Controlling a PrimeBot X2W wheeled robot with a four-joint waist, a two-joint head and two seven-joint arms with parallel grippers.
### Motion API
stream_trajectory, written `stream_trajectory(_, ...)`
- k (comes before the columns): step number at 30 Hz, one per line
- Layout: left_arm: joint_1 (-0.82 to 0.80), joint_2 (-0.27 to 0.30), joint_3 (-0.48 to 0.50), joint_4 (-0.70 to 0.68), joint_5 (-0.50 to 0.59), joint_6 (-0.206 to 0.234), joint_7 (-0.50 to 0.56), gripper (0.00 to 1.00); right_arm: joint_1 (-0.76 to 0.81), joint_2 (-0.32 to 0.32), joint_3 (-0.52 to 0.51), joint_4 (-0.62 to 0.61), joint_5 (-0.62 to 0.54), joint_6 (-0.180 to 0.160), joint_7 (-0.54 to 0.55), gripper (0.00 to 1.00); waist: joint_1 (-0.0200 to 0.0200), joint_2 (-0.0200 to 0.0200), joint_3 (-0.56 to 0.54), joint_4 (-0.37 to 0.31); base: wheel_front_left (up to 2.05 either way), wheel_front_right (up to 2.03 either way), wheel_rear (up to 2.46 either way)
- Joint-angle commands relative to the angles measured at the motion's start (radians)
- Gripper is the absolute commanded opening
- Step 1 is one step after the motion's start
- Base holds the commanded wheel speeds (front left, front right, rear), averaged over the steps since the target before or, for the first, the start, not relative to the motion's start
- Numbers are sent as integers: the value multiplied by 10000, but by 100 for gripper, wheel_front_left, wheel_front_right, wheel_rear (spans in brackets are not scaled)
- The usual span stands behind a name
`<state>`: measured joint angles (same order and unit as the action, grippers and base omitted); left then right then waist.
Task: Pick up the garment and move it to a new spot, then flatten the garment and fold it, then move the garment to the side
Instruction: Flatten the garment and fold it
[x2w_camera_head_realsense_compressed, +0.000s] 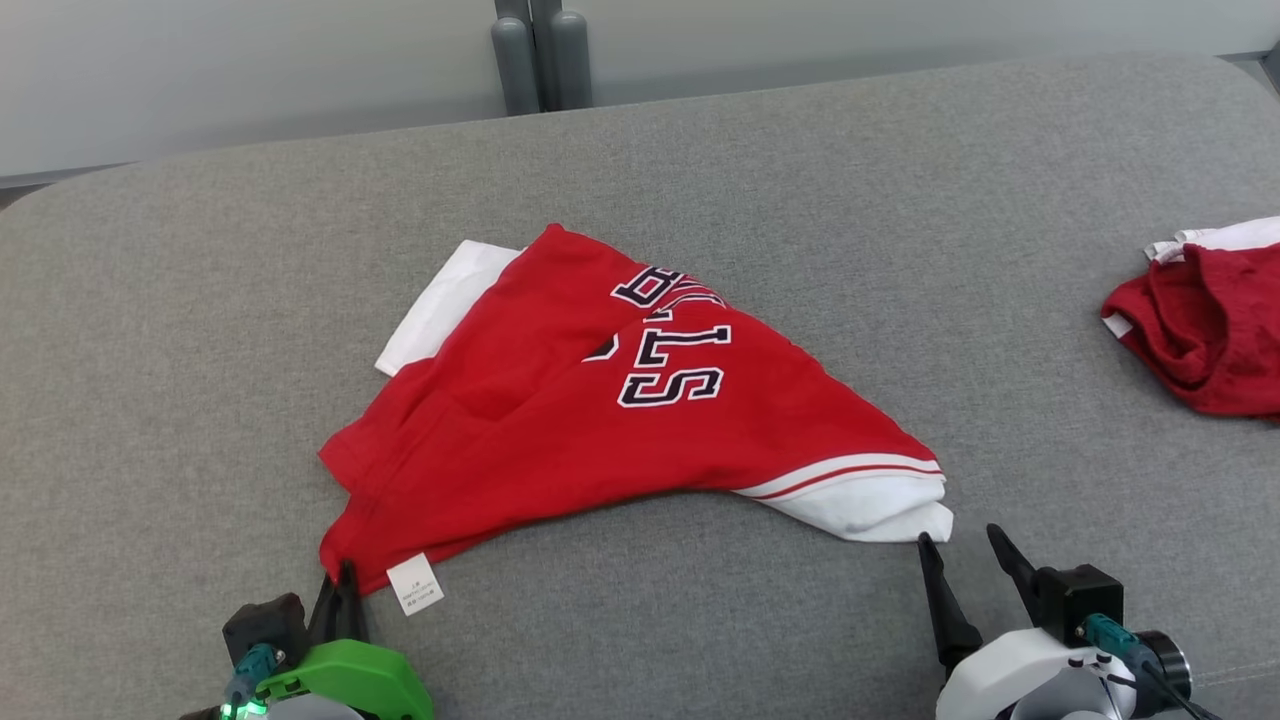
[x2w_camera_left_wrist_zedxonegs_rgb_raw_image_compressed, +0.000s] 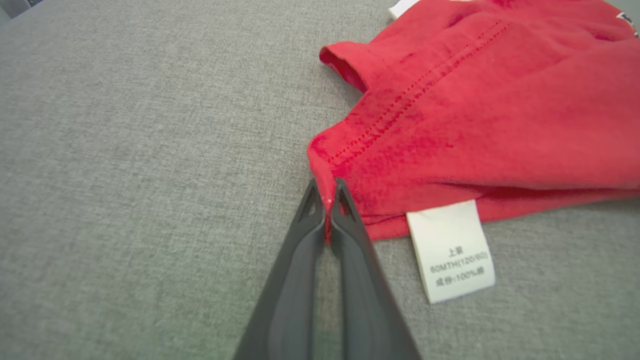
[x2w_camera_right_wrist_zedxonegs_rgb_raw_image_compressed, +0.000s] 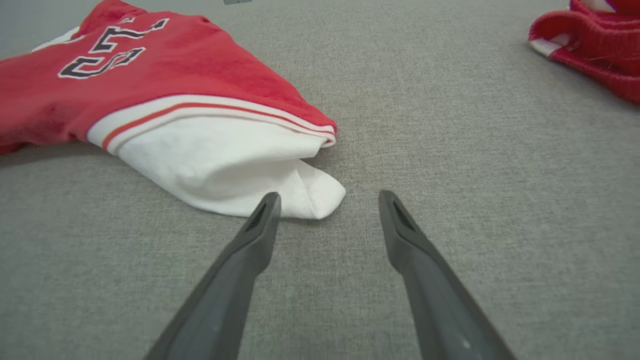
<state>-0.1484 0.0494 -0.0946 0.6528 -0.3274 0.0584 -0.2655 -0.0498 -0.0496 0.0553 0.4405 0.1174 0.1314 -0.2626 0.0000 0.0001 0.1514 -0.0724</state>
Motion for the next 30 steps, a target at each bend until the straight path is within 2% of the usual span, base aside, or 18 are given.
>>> stream_trajectory(1,56,26,-38,-13,22,28,25,0,-5,-20,-35,71,20,-14,-26,100,0,-1,14,-4,0,0,0)
stream_trajectory(12,-114,26,-102,-107,42,41,25,0,-598,-23,180,503,-163,-14,-27,100,0,-1,196,174,0,0,0)
stream_trajectory(22,-48,28,-121,-192,123,-18,25,0,-340,-23,297,379,-172,-14,-27,93,0,-1,254,251,0,0,0)
stream_trajectory(24,-39,28,-116,-199,149,-22,23,0,-345,-24,307,448,-162,-14,-27,71,0,-1,248,233,0,0,0)
stream_trajectory(25,-50,28,-123,-200,165,-36,25,0,-361,-24,298,510,-119,-14,-27,43,0,-1,254,229,0,0,0)
stream_trajectory(27,-115,28,-139,-195,190,-36,23,0,-418,-23,289,692,-42,-14,-26,0,0,-1,270,233,0,0,0)
stream_trajectory(30,-191,28,-155,-223,198,-7,25,0,-549,-23,314,863,105,-14,-12,0,0,-1,303,236,0,0,0)
